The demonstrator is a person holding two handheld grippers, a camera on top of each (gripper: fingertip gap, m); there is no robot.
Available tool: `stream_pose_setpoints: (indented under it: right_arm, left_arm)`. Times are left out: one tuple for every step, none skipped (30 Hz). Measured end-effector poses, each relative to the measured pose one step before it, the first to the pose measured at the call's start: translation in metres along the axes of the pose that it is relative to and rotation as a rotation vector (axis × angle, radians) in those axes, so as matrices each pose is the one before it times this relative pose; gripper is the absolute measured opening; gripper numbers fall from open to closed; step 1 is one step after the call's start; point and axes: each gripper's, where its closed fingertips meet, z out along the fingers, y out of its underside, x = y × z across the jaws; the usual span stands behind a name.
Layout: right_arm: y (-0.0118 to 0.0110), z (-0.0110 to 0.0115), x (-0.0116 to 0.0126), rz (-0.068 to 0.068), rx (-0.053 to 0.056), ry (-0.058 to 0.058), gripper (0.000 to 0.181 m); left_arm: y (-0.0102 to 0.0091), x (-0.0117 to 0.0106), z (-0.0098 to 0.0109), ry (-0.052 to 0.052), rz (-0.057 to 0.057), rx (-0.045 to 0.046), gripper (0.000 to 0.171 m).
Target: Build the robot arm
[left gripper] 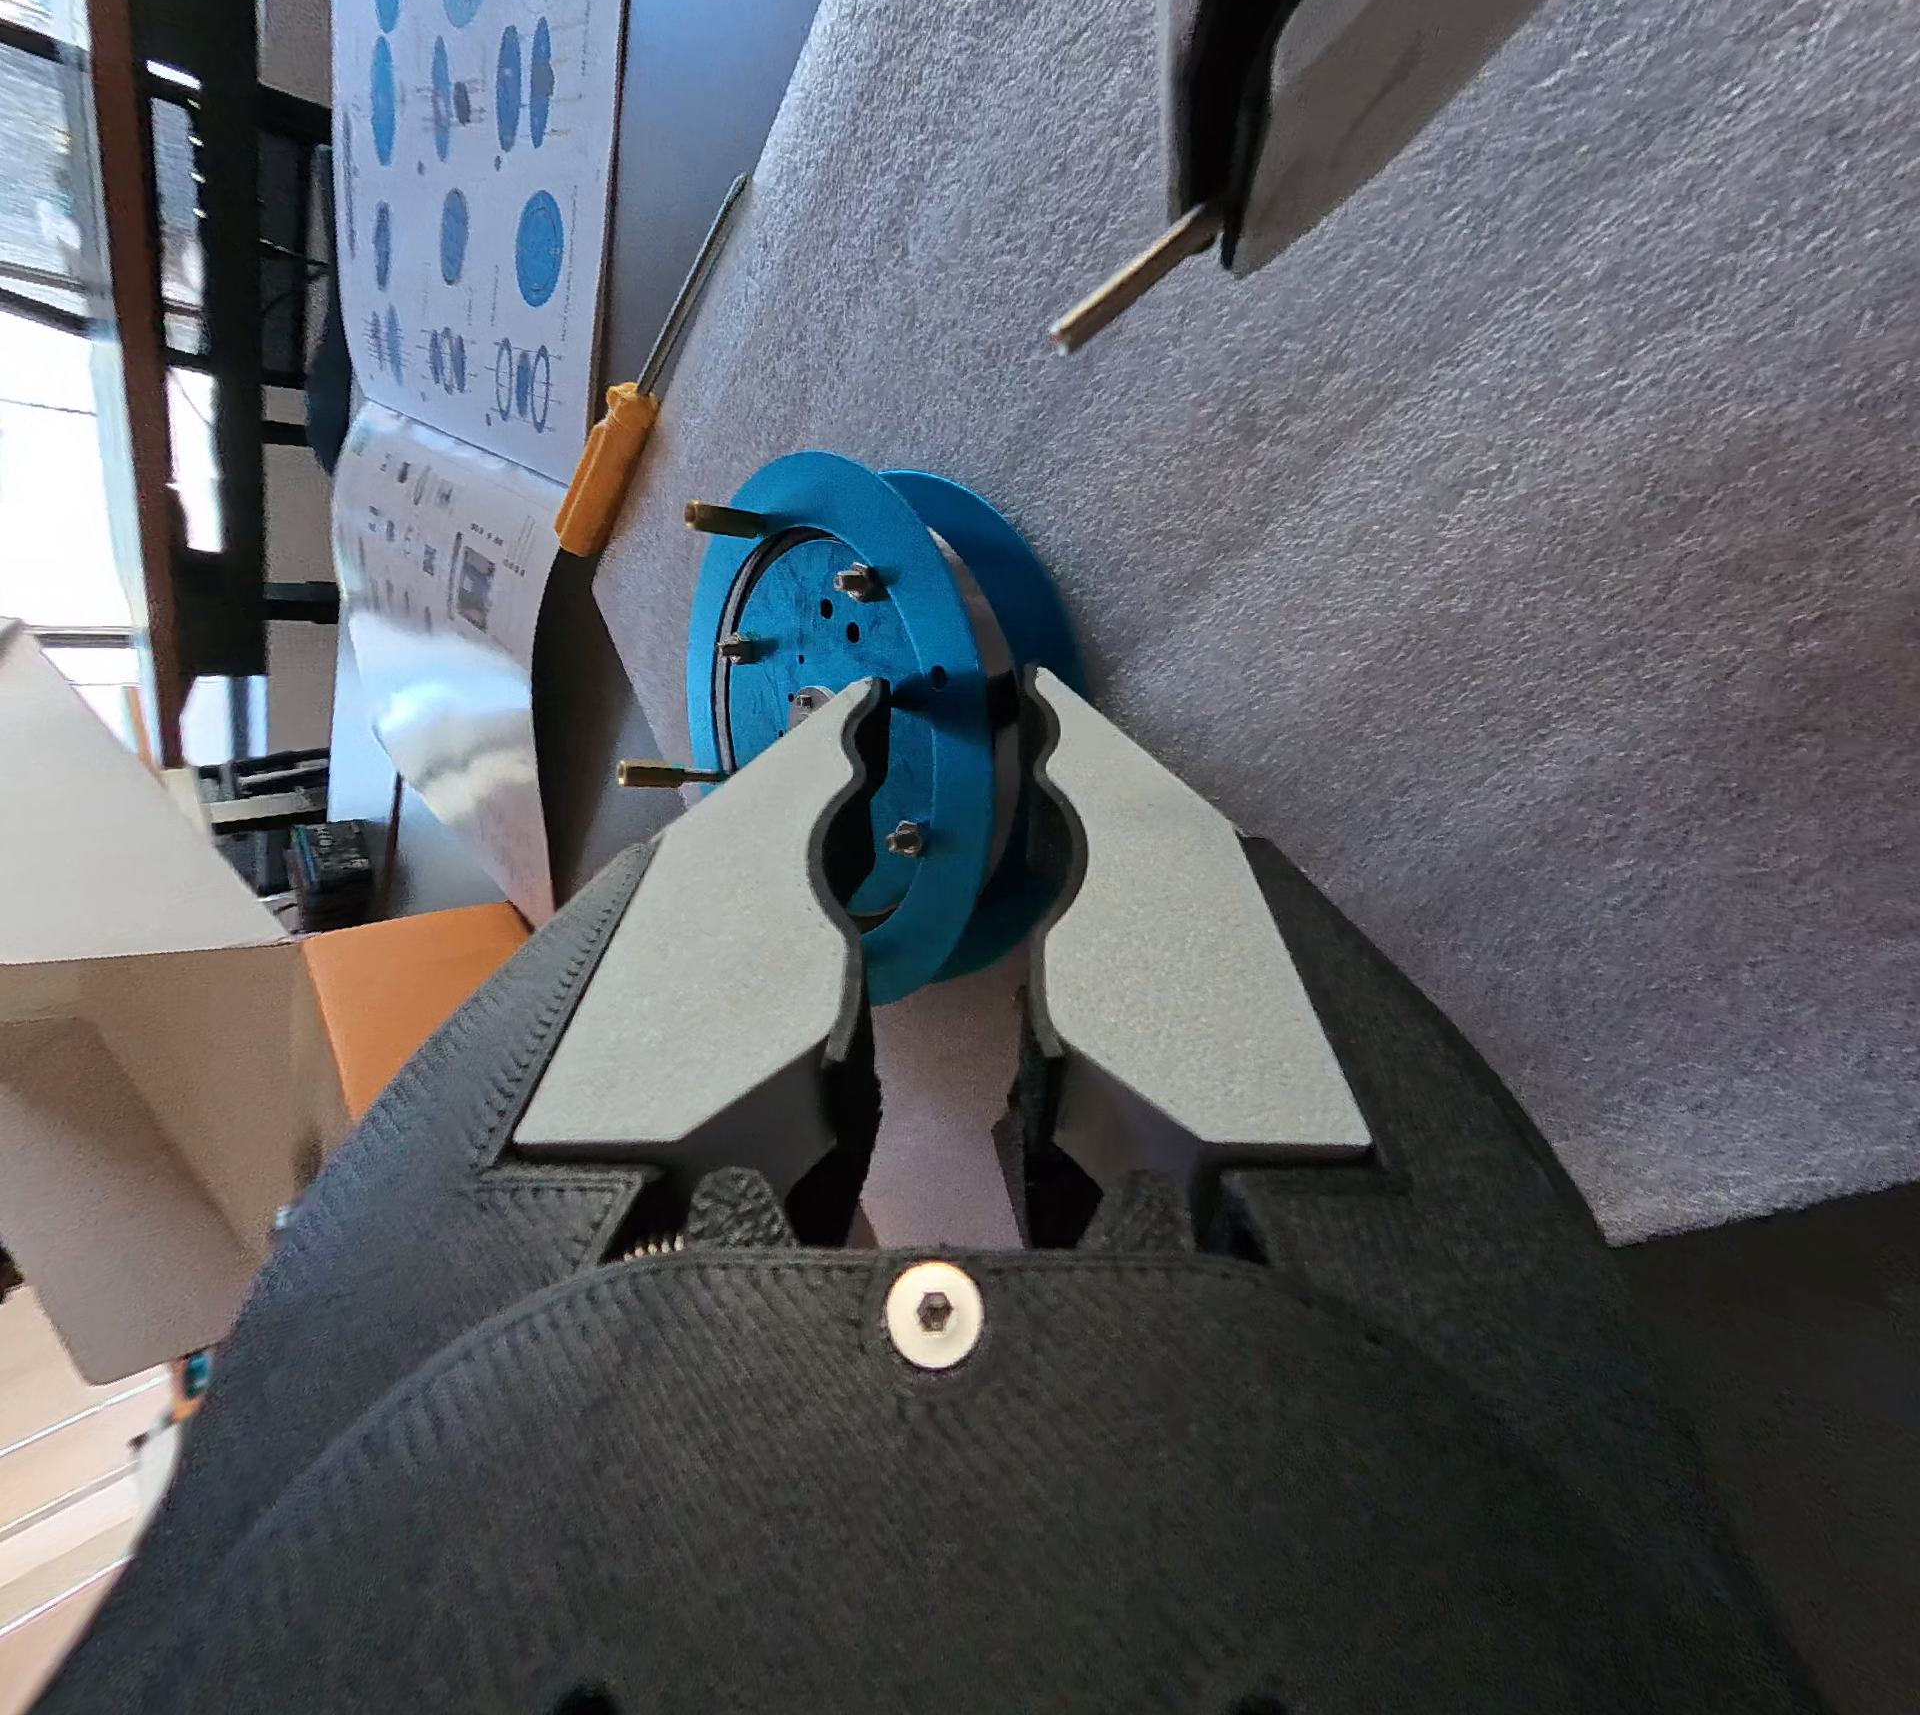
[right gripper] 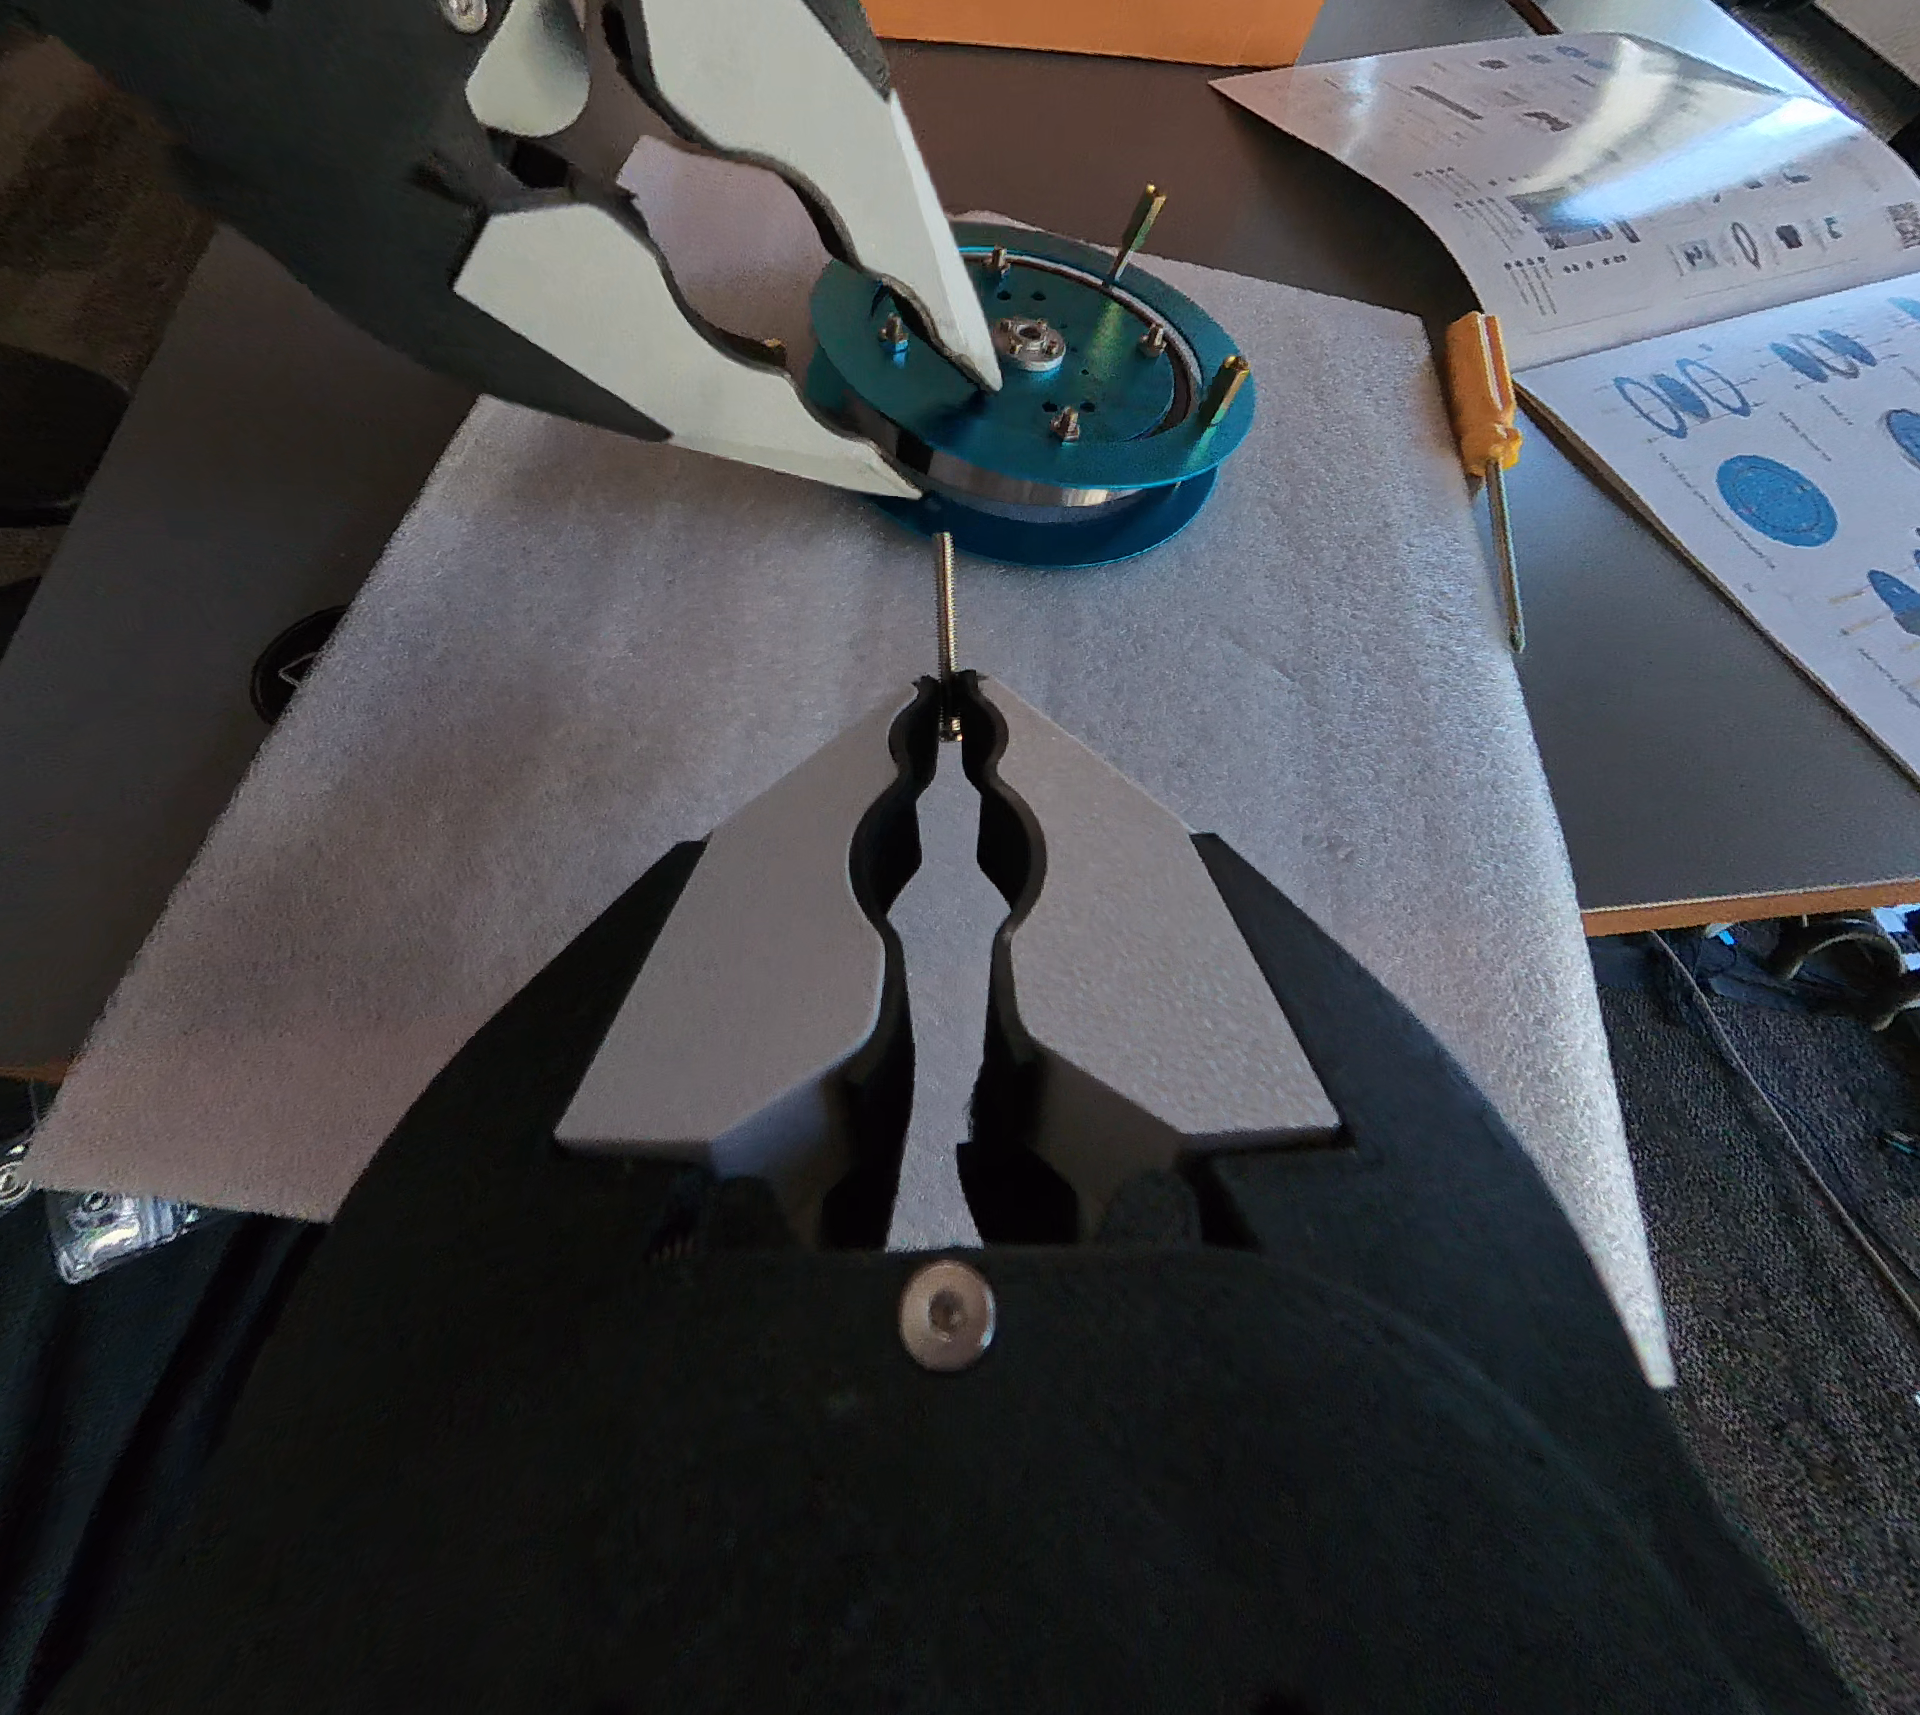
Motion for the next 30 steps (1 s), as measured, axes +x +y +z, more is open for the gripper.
stream_pose_setpoints:
  right_arm:
    - [-0.00004,0.00042,0.00038,0.0027,-0.0012,0.0013,0.001]
    - [-0.0001,0.0004,-0.00004,0.0031,-0.0007,-0.0009,0.001]
    - [-0.00023,0.00053,-0.00043,0.0025,-0.0015,-0.0031,0.001]
    - [0.00001,0.00056,-0.00037,0.0005,-0.0032,-0.0023,0.001]
    - [0.00006,0.00071,0.00019,0.0,-0.0055,0.0005,0.002]
    - [0.00002,0.00098,0.00017,0.0,-0.0063,-0.0014,0.002]
    - [-0.00027,0.00142,0.00007,-0.0013,-0.0046,-0.004,0.002]
    - [-0.0003,0.00187,0.00076,0.0014,-0.0074,-0.0022,0.002]
    - [0.00018,0.00261,0.00161,0.0072,-0.0134,0.0001,0.002]
    - [0.00028,0.00332,0.0003,0.0113,-0.018,-0.0108,0.002]
    - [0.00043,0.00403,-0.00112,0.0182,-0.0247,-0.0218,0.002]
    - [-0.00007,0.00431,-0.0007,0.024,-0.0269,-0.0199,0.002]
    - [-0.00188,0.00433,0.0,0.0254,-0.0175,-0.0139,0.002]
    - [-0.00236,0.00461,-0.00038,0.0263,-0.0149,-0.0163,0.001]
    - [-0.00318,0.00497,0.00009,0.0243,-0.0115,-0.015,0.001]
    - [-0.00431,0.00505,0.00162,0.0241,-0.0019,-0.0079,0.001]
    - [-0.00284,0.00529,0.00161,0.0292,-0.0099,-0.012,0.001]
    - [-0.00247,0.00534,0.00171,0.032,-0.0132,-0.0129,0.001]
    - [-0.0042,0.00479,0.00241,0.0351,-0.0011,-0.0083,0.001]
    - [-0.00658,0.00361,0.00099,0.0396,0.0165,-0.015,0.001]
    - [-0.00822,0.00262,0.00043,0.0444,0.032,-0.017,0.001]
    - [-0.00728,0.00213,0.00056,0.0464,0.028,-0.0162,0.001]
    - [-0.00554,0.00183,0.00032,0.0416,0.0219,-0.016,0.001]
    - [-0.00466,0.00172,-0.00125,0.031,0.0233,-0.0212,0.001]
    - [-0.00417,0.00129,-0.00301,0.0254,0.0276,-0.0266,0.002]
    - [-0.0029,0.00082,-0.0024,0.0212,0.0241,-0.0199,0.002]
    - [-0.00258,0.00041,-0.00006,0.0175,0.0235,-0.0027,0.002]
    - [-0.00304,-0.00004,0.0006,0.014,0.0249,0.0019,0.001]
    - [-0.00369,-0.00056,-0.00035,0.0124,0.027,-0.0041,0.001]
    - [-0.00205,-0.00034,-0.00031,0.0126,0.0139,-0.0032,0.001]
  left_arm:
    - [-0.0001,-0.0004,0.00045,-0.0234,0.0184,0.00095,0.022]
    - [-0.00016,-0.00106,0.00011,-0.0253,0.0188,-0.00133,0.021]
    - [-0.00061,-0.00279,-0.00063,-0.0276,0.0136,0.00146,0.018]
    - [-0.0011,-0.00424,-0.00118,-0.0221,0.0053,0.00668,0.016]
    - [-0.0006,-0.00497,-0.00142,-0.006,-0.0112,0.00617,0.015]
    - [-0.0001,-0.00567,-0.00153,0.0091,-0.0343,0.00379,0.014]
    - [0.00044,-0.00648,-0.0014,0.02,-0.0512,0.00296,0.013]
    - [0.00072,-0.00659,-0.00109,0.0306,-0.0584,0.00378,0.013]
    - [0.00032,-0.00519,-0.001,0.0454,-0.0602,0.00833,0.013]
    - [0.00036,-0.00403,-0.00065,0.0524,-0.063,0.0078,0.013]
    - [-0.0002,-0.00437,-0.00085,0.0467,-0.0639,0.01042,0.013]
    - [-0.00059,-0.0042,-0.0007,0.0426,-0.0522,0.01107,0.014]
    - [-0.00024,-0.00396,-0.00042,0.0389,-0.0375,0.00524,0.014]
    - [-0.00078,-0.00463,-0.00052,0.0287,-0.0347,0.00552,0.014]
    - [-0.00127,-0.00473,-0.00055,0.0235,-0.0281,0.00694,0.014]
    - [-0.00139,-0.00451,-0.00058,0.0226,-0.0294,0.00668,0.014]
    - [-0.00193,-0.0044,-0.00064,0.023,-0.0342,0.00957,0.014]
    - [-0.00196,-0.00383,-0.00095,0.0249,-0.0336,0.01156,0.014]
    - [-0.00179,-0.00322,-0.00077,0.0262,-0.0347,0.01154,0.014]
    - [-0.00139,-0.00232,-0.00079,0.0258,-0.0337,0.00939,0.014]
    - [-0.00096,-0.0016,-0.0006,0.0225,-0.0245,0.00706,0.014]
    - [-0.00064,-0.00127,-0.0006,0.0167,-0.0153,0.00707,0.014]
    - [-0.00044,-0.00108,-0.00063,0.0125,-0.0125,0.00597,0.014]
    - [-0.00036,-0.00101,-0.00058,0.0104,-0.011,0.00451,0.014]
    - [-0.00025,-0.00092,-0.00057,0.0097,-0.0073,0.00191,0.014]
    - [-0.00042,-0.00108,-0.00052,0.0085,-0.0062,0.00092,0.014]
    - [-0.00064,-0.00126,-0.00061,0.0071,-0.0081,0.00266,0.014]
    - [-0.00053,-0.00112,-0.00049,0.0084,-0.0073,0.00271,0.014]
    - [-0.00053,-0.00073,-0.00029,0.0094,-0.0056,0.00361,0.014]
    - [-0.00062,-0.00094,-0.00025,0.0073,-0.0072,0.00576,0.014]
